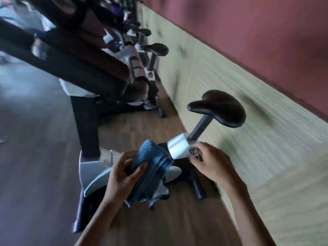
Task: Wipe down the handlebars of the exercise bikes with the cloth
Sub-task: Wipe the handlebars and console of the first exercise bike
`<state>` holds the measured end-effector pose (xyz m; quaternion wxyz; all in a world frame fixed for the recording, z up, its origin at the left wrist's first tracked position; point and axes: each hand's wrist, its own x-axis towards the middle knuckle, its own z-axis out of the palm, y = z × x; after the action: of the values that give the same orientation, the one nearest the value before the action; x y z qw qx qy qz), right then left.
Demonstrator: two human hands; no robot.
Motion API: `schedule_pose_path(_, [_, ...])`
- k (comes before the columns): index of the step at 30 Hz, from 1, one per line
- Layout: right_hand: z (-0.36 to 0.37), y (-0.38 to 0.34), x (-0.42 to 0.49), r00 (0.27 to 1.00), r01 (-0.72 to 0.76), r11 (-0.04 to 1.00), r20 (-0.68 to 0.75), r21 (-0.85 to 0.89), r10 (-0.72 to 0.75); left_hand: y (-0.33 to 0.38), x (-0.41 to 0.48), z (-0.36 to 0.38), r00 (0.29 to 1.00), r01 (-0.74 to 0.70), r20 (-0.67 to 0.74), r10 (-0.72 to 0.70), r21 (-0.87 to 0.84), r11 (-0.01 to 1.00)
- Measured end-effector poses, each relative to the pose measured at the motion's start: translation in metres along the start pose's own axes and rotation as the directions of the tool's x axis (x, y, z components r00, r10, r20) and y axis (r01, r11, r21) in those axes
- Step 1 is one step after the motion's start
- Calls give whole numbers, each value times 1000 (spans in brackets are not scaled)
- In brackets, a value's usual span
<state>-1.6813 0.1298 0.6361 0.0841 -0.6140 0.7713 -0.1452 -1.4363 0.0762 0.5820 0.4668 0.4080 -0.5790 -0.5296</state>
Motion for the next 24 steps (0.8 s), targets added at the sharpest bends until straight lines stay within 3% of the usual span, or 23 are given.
schedule_pose_path(3, [-10, 19, 30, 985, 167, 984, 41, 67, -169, 11, -25, 19, 969, 20, -246, -33, -54, 998])
schedule_pose_path(7, [-22, 8, 62, 912, 389, 910, 80, 143, -403, 39, -47, 28, 864, -34, -504, 15, -28, 999])
schedule_pose_path(11, [-47, -34, 83, 814, 576, 783, -72, 236, -577, 100, -48, 23, 736, -195, -652, 179, 49, 980])
schedule_pose_path(15, [-83, -80, 96, 706, 707, 584, -355, 399, -612, 174, -36, 0, 625, -370, -692, 361, 144, 918])
schedule_pose_path(18, [-110, -109, 102, 619, 785, 456, -497, 420, -608, 231, -19, -25, 537, -453, -667, 516, 289, 844])
schedule_pose_path(24, [-128, -163, 103, 504, 860, 293, -606, 418, -615, 322, 24, -100, 411, -352, -594, 692, 597, 721])
